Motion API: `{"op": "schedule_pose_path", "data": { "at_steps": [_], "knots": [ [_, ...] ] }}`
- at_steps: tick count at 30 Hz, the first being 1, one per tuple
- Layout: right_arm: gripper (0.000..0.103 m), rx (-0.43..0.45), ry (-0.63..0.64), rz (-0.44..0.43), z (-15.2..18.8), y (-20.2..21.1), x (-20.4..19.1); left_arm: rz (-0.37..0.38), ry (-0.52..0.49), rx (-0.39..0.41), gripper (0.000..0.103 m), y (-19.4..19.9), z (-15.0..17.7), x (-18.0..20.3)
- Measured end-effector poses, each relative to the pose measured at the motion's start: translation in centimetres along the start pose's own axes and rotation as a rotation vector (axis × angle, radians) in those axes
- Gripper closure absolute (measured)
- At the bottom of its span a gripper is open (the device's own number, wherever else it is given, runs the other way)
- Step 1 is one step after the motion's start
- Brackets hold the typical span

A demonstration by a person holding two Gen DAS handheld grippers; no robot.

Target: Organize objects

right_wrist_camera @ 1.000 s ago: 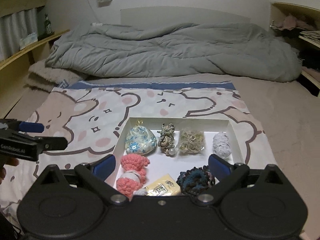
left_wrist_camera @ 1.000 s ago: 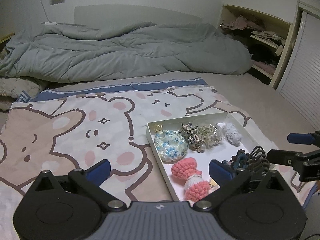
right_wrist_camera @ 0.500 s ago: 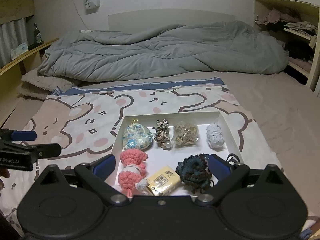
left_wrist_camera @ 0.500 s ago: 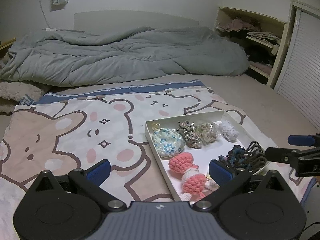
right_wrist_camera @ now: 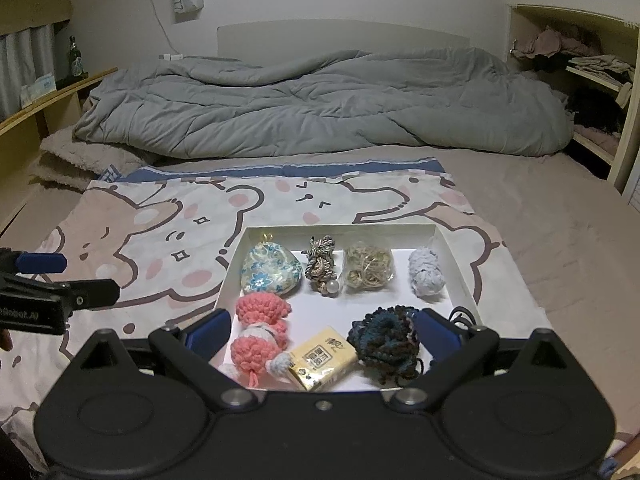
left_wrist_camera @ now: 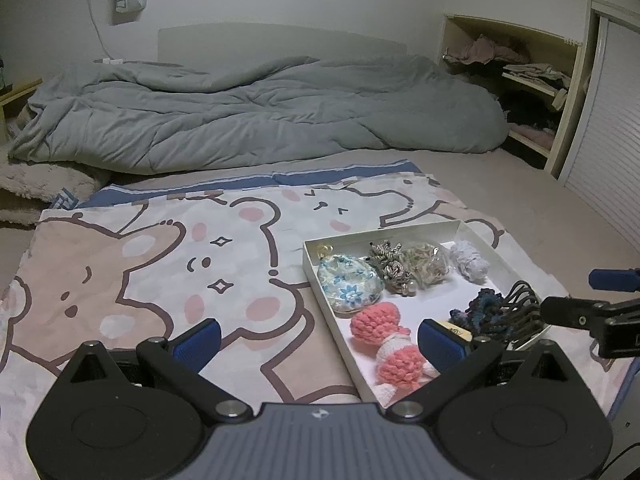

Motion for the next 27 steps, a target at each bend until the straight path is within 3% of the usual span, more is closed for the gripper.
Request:
{"op": "schedule_pose_path", "data": {
  "at_steps": [27],
  "knots": [
    [0.003, -0.008, 0.005, 0.004, 0.04, -0.37, -0.21, -0.004, 0.0, -0.016, 0.0, -0.44, 0.21, -0.06]
  ]
}}
Point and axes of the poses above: each gripper's, at about its wrist camera, not at the fingertips, and y roughly against the way its jaws point, x to its right, z to its underside, the point moved 3 cm from there along -y, roughly the way its jaws point, and after that the axes turned 4 degrees about x, right-handed, at the moved point
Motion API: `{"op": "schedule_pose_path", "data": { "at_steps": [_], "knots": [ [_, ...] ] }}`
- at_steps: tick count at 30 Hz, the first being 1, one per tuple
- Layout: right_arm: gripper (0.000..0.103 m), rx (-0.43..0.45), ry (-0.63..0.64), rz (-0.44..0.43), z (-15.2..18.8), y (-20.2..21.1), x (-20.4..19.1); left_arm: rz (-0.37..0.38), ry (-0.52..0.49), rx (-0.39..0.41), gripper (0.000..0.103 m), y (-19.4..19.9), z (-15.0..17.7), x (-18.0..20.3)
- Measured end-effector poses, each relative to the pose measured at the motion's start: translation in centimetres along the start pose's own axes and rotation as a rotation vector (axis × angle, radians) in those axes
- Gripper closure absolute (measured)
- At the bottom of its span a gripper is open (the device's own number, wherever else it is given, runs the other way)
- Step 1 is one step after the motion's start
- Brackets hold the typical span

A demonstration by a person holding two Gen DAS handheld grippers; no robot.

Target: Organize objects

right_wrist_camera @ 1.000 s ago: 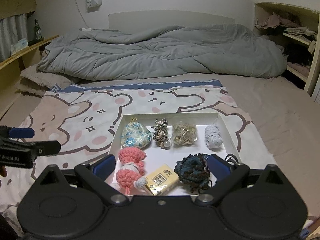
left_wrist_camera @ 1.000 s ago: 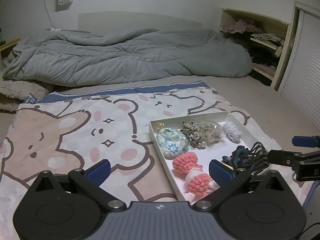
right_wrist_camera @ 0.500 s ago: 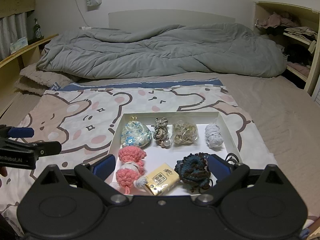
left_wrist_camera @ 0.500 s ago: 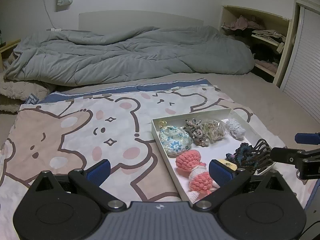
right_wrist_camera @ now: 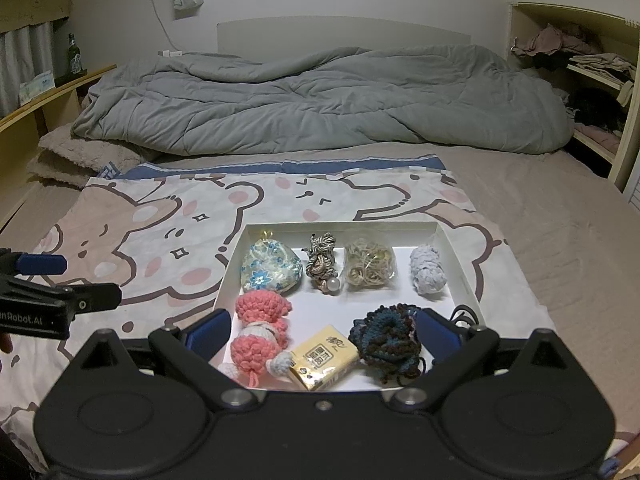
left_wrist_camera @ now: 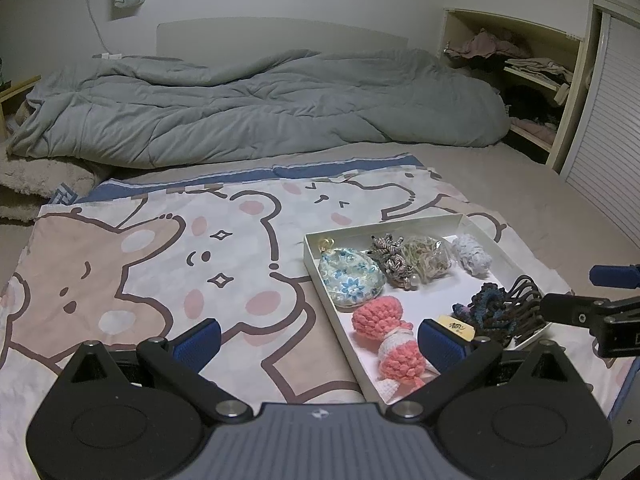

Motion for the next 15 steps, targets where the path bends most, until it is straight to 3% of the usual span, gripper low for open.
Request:
{"op": "schedule_pose_path", "data": {
  "at_steps": [15],
  "knots": [
    [0.003, -0.001, 0.0, -0.002, 0.05, -0.11, 0.05, -0.005, -0.001, 0.001, 0.0, -0.04, 0.07, -0.19]
  ]
}}
Point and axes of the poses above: each gripper's, at about its wrist camera, not at the fingertips, and y roughly against the way its jaws point, x to its right, z to its underside, the point moved 3 cm from there along -y, roughly the way its jaws point, and after that the axes turned 4 degrees about x, right-handed, at the moved point
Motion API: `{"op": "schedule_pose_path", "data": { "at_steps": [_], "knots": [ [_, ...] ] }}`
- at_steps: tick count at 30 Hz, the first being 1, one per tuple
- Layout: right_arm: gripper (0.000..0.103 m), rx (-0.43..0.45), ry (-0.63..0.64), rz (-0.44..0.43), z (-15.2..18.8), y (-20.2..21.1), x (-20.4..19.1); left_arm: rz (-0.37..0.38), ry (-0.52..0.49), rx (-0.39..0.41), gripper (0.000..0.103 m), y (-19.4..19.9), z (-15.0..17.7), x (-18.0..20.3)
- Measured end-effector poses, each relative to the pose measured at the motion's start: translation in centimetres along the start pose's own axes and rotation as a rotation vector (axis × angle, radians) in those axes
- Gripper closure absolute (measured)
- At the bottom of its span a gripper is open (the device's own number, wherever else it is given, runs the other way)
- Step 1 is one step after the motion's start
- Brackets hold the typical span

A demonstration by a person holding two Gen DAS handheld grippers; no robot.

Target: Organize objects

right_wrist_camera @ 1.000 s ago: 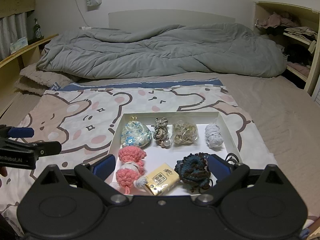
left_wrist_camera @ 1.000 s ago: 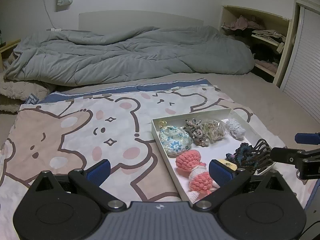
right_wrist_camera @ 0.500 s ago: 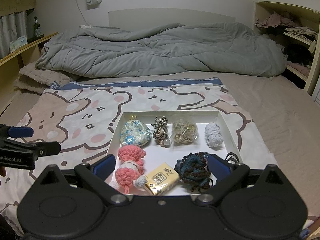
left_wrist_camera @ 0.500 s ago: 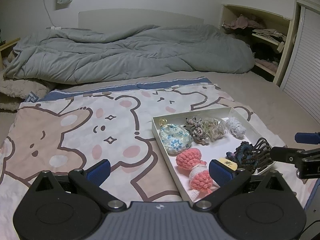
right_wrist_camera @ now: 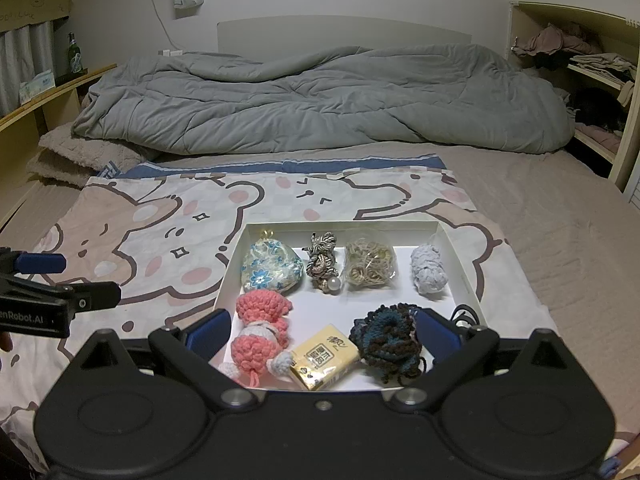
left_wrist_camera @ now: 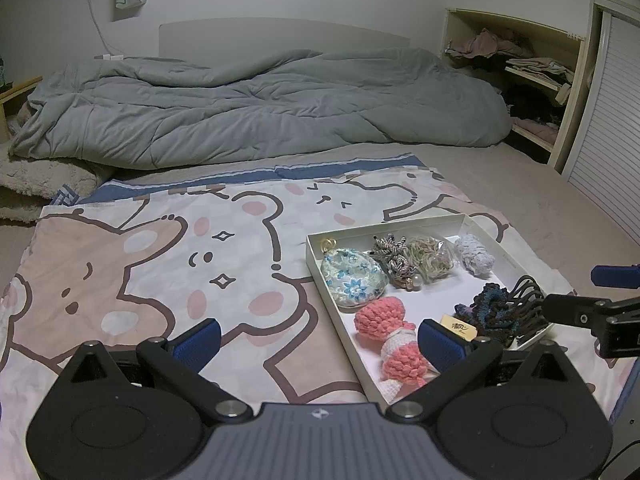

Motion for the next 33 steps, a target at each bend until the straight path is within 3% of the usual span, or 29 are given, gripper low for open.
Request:
{"op": "schedule_pose_path", "data": {
  "at_steps": [33],
  "knots": [
    [0.003, -0.002, 0.002, 0.001, 0.07, -0.12, 0.03, -0.007, -0.005, -0.001, 0.0, -0.03, 0.11, 0.21]
  ]
}}
Point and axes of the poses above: each gripper's, at about its wrist camera, not at the fingertips, and y roughly against the way its jaws point, x to its right, z to its underside, the point moved 3 cm from there along -y, roughly the way its jaws point, and after that the axes turned 4 degrees about x, right-handed, at the moved point
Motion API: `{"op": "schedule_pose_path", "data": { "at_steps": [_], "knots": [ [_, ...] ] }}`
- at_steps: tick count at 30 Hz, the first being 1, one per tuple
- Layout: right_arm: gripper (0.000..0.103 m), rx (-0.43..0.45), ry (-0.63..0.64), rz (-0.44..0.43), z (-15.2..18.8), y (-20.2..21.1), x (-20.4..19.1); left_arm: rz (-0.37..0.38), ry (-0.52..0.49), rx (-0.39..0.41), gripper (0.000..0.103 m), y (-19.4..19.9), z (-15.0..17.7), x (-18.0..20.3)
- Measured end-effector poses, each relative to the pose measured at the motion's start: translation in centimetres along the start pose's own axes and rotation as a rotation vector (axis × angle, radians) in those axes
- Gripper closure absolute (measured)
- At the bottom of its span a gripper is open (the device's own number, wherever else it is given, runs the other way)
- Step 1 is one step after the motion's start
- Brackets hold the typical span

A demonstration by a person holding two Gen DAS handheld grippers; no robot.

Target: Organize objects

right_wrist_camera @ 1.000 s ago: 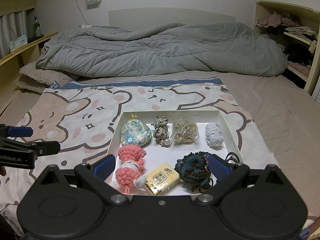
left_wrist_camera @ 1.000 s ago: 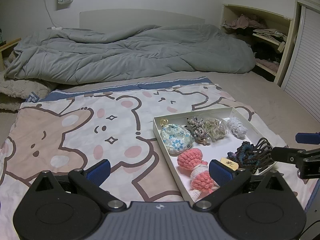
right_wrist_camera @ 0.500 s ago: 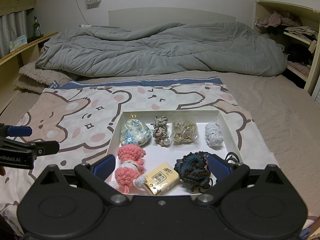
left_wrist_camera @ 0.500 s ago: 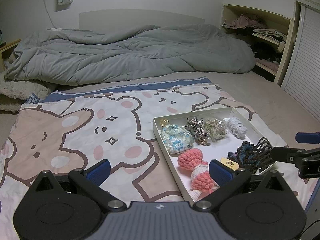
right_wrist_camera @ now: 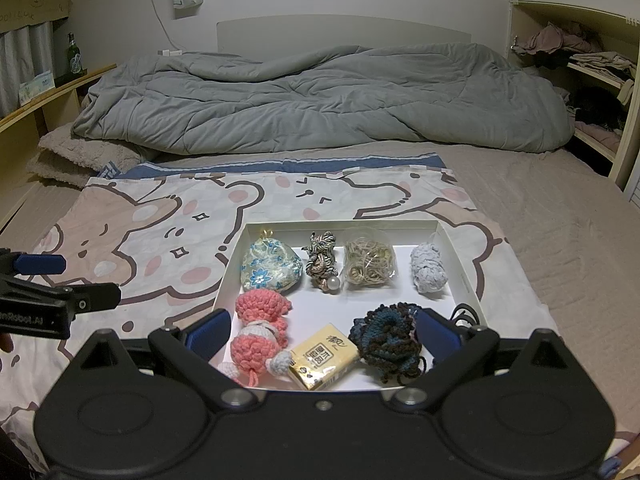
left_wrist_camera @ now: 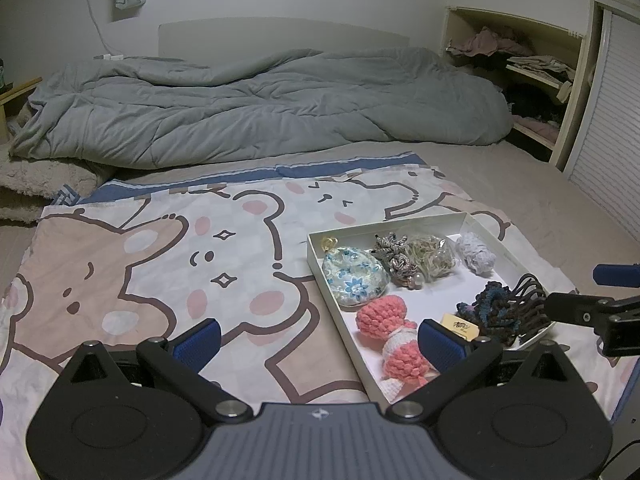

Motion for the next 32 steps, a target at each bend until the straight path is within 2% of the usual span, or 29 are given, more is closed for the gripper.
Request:
{"op": "schedule_pose_path", "data": {
  "at_steps": [32],
  "knots": [
    [0.002, -0.005, -0.003, -0.001, 0.3, -0.01, -0.33, 0.008, 0.011, -0.013, 0.0, -0.23, 0.03, 0.19]
  ]
}}
Point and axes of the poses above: each gripper's, at about its wrist camera, not at the fingertips, and y roughly against the way its jaws point, x to its right, z to its underside, the point moved 3 cm from there along -y, roughly the way its jaws point, and after that the axes turned 4 degrees about x, right-handed, at the moved point
